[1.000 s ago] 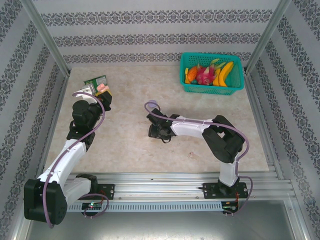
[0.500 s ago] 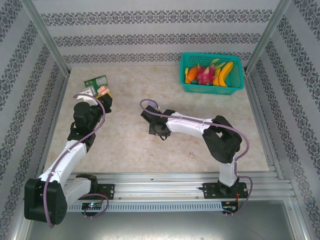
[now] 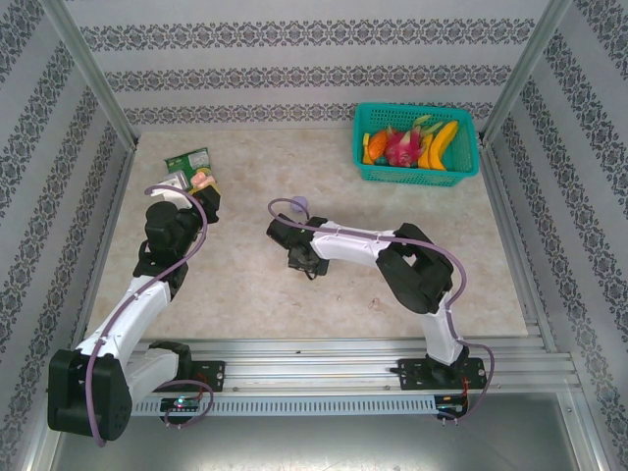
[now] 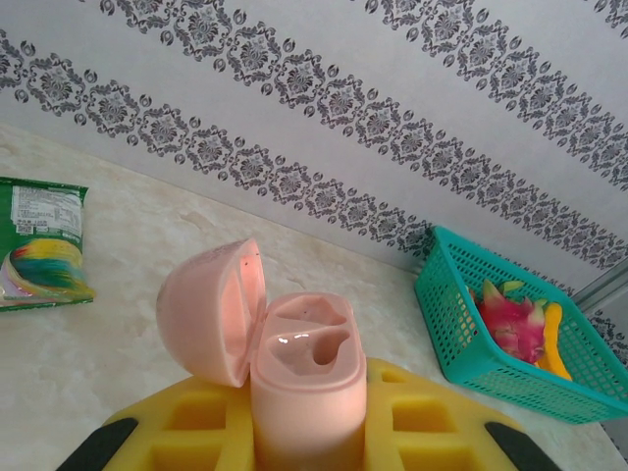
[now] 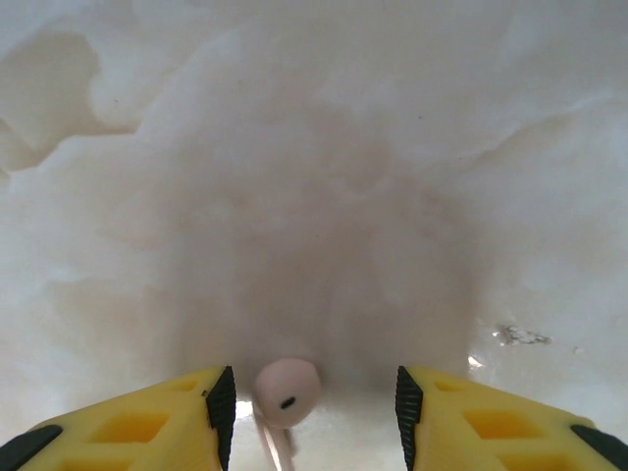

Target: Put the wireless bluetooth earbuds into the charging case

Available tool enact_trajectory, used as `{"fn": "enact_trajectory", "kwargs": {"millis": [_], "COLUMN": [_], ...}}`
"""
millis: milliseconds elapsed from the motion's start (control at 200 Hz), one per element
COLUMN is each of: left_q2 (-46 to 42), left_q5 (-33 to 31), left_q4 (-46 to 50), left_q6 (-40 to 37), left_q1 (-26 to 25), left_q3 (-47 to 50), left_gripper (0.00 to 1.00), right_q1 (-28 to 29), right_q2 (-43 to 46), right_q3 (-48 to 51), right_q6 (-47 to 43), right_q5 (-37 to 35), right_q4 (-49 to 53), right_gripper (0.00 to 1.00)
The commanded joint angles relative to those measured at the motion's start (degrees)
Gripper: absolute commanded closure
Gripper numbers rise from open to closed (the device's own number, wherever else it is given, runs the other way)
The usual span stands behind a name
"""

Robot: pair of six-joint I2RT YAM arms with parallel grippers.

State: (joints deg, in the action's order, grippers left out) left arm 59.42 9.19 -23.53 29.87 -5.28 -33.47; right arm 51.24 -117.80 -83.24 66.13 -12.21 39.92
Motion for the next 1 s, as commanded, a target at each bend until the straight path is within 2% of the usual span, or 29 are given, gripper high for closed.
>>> {"fn": "enact_trajectory", "kwargs": {"millis": [0,774,994], "left_q2": [-0.3,-0.3,-0.2], "left_q5": [-0.6,-0.9,-0.7], "left_q4": [-2.7,-3.4,-3.5], "left_q6": [-0.2,-0.2,-0.1], "left_q1": [-0.4,-0.5,-0.4], "left_q3": [0.3,0.9,0.9], "left_gripper": [1.0,1.0,1.0], "right_q1": [0.4,2.1,2.8], "right_q2": [-1.6,-4.9,-4.3], "right_q3": [-1.9,-3.8,-4.2], "right_q6": [1.9,4.1,4.2], "right_q5": [-1.0,0.9,0.6], "right_q4": [2.1,2.8,3.2], "right_gripper": [0.51,0.62,0.61]}}
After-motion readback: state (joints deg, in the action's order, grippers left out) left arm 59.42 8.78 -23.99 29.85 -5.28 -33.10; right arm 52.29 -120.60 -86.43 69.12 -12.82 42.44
